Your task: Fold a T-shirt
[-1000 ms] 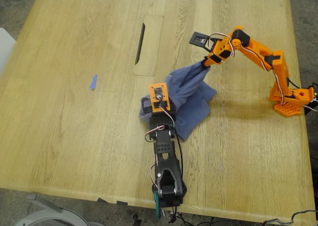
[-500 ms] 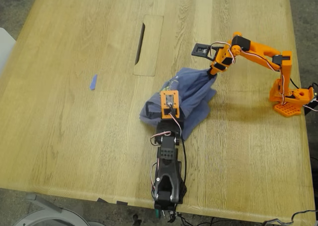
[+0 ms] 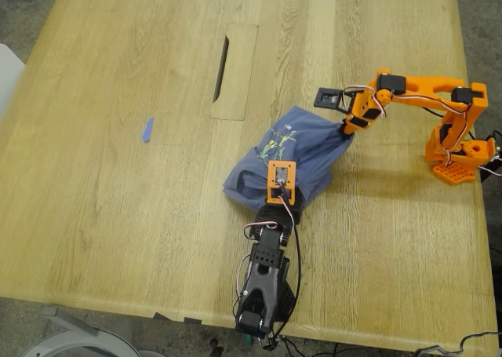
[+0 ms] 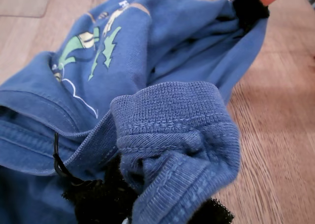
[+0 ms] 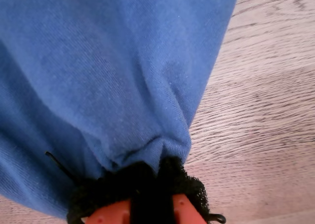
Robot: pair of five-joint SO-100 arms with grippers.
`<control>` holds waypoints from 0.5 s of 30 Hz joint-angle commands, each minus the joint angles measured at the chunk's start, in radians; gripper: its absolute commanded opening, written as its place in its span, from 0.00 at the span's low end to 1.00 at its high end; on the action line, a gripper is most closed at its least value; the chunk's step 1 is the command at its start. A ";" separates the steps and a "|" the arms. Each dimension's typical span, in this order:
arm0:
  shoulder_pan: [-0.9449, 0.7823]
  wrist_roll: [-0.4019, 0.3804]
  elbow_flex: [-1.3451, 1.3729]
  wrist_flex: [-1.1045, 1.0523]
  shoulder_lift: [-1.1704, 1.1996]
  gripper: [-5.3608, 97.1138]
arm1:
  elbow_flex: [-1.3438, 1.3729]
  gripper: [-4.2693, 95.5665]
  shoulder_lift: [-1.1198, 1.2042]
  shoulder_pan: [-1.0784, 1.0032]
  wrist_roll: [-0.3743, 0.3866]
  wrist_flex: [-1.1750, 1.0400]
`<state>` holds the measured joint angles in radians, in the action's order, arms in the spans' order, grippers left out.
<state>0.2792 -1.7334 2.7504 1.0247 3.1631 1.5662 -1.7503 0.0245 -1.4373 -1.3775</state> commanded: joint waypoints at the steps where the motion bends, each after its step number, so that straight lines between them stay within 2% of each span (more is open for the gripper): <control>1: 0.040 -0.032 0.011 0.015 0.060 0.05 | 0.084 0.06 -0.087 0.006 0.006 0.072; 5: 0.061 -0.051 0.072 0.072 0.149 0.05 | 0.229 0.06 -0.144 0.003 0.009 0.195; 7: 0.075 -0.026 0.101 0.089 0.190 0.08 | 0.293 0.14 -0.163 0.000 0.011 0.259; 8: 0.087 -0.015 0.112 0.098 0.207 0.15 | 0.325 0.18 -0.170 -0.003 0.012 0.296; 10: 0.114 -0.018 0.146 0.100 0.259 0.36 | 0.377 0.23 -0.186 -0.005 0.014 0.356; 12: 0.140 -0.060 0.184 0.106 0.331 0.46 | 0.433 0.30 -0.202 -0.003 0.018 0.419; 15: 0.178 -0.064 0.222 0.170 0.433 0.58 | 0.511 0.37 -0.233 0.003 0.026 0.491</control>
<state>0.4249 -1.7871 2.9729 1.1643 3.4929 2.0540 -1.9297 0.0138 -1.4174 -0.9296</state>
